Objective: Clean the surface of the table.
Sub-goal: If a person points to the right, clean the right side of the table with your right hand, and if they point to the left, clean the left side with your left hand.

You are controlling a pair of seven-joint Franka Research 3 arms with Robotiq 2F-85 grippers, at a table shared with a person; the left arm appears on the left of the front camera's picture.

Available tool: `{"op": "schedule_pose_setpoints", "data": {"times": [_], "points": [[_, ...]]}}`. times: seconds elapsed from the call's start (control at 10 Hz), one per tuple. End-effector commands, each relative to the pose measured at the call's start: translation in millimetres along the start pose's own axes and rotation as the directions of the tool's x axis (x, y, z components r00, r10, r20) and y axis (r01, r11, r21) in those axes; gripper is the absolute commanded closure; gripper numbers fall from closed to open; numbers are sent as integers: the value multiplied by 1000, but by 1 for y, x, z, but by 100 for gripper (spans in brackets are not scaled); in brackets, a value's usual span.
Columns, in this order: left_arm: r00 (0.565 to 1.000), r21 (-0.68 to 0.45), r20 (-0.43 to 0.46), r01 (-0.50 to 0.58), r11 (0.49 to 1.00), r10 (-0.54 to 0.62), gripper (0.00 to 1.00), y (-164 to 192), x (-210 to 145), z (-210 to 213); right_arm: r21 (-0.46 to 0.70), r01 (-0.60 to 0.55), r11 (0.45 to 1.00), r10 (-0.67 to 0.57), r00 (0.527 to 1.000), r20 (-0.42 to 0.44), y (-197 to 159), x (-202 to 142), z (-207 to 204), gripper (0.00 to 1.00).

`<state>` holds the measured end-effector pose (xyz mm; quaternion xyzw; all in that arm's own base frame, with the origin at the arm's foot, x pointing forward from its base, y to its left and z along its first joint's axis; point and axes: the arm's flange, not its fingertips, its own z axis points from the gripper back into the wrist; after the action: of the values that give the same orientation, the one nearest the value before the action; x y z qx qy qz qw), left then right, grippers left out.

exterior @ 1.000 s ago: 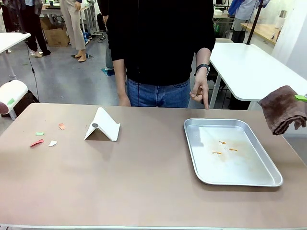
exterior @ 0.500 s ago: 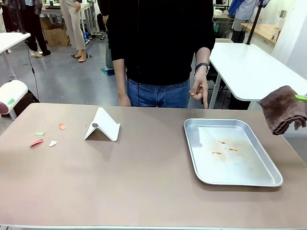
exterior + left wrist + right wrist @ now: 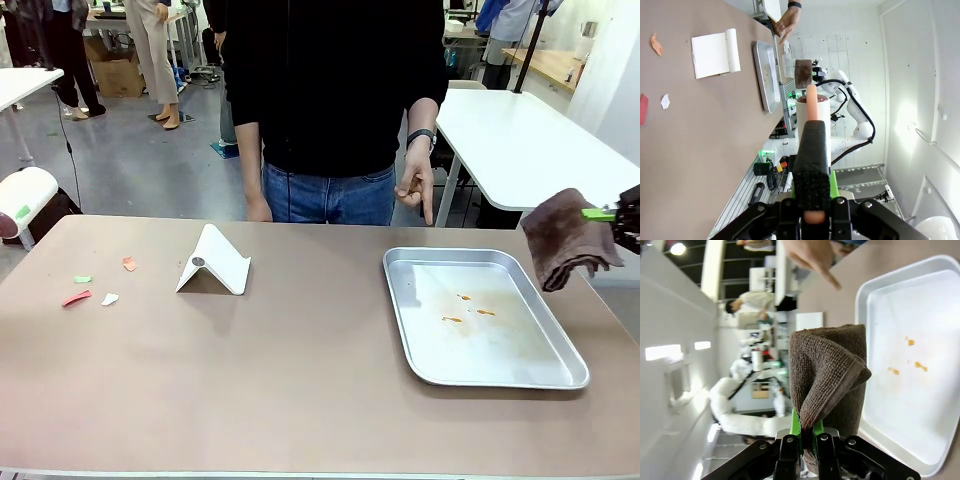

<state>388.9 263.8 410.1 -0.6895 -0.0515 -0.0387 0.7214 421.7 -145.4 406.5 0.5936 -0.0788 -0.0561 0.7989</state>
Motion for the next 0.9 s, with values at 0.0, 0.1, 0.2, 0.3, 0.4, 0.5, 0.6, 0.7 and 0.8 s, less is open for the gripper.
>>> {"op": "schedule_pose_setpoints", "data": {"times": [0.0,0.1,0.2,0.3,0.4,0.5,0.6,0.7,0.8], "points": [[1000,-5,0,-1,1000,1,100,-4,-3,2,-178,-17,984,21,1000,19,11,-7,-26,90],[1000,-5,0,-1,1000,1,100,-4,-3,2,-245,-12,970,19,1000,24,15,-5,-38,90],[1000,-5,0,-1,1000,1,100,-4,-3,2,-323,1,947,18,998,54,18,-3,-50,90],[1000,-5,0,-1,1000,1,100,-4,-3,2,-417,0,909,35,997,74,21,0,-62,90],[1000,-5,0,-1,1000,1,100,-4,-3,2,-477,-16,879,54,996,67,23,2,-73,90],[1000,-5,0,-1,1000,1,100,-4,-3,2,-533,-40,845,76,996,46,24,5,-84,90],[1000,-5,0,-1,1000,1,100,-4,-3,2,-597,-55,800,92,995,32,24,7,-91,90],[1000,-5,0,-1,1000,1,100,-4,-3,2,-658,-68,750,92,996,2,23,12,-96,90],[1000,-5,0,-1,1000,1,100,-4,-3,2,-697,-94,711,91,995,-42,22,17,-99,90]]}}
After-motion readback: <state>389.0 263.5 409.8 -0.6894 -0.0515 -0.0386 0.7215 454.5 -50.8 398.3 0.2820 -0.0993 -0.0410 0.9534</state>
